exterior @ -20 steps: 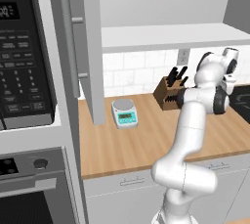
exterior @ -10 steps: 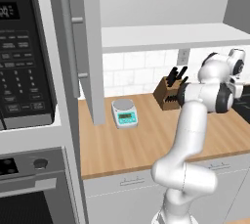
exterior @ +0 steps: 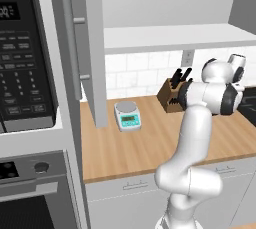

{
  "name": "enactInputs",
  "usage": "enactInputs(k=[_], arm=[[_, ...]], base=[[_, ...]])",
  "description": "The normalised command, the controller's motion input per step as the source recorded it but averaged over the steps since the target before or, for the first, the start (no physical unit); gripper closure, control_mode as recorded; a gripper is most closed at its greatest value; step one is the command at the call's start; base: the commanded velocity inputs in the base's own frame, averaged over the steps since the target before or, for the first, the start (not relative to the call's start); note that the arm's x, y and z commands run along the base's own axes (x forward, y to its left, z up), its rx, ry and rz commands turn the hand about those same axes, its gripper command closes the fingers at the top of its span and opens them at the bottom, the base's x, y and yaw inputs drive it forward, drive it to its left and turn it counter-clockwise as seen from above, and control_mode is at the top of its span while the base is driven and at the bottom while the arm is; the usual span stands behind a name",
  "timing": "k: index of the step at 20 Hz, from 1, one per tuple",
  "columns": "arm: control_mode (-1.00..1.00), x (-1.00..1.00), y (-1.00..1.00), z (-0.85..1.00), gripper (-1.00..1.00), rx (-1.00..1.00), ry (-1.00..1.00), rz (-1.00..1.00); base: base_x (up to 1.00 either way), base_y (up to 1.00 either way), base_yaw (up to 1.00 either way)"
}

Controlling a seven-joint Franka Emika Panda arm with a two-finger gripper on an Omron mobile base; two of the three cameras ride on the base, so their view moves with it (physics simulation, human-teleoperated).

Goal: Pick up the bowls on the counter and stack them on top of one another in the open cabinet. Place the smaller bowl on top of the larger bowl.

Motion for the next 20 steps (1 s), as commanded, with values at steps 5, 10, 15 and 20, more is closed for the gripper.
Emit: enactInputs(k=[5,10,15,20], arm=[[-1.0,0.02,0.13,-0.25,-1.0,0.0,-0.02,0.0],[-1.0,0.05,0.14,-0.17,-1.0,0.0,-0.13,0.0],[-1.0,0.1,0.03,-0.04,-1.0,0.0,-0.16,0.0],[-1.0,0.25,0.01,-0.1,-1.0,-0.02,-0.07,0.0]], base=[[0.0,0.0,0.0],[0.0,0.0,0.0],[0.0,0.0,0.0],[0.0,0.0,0.0]])
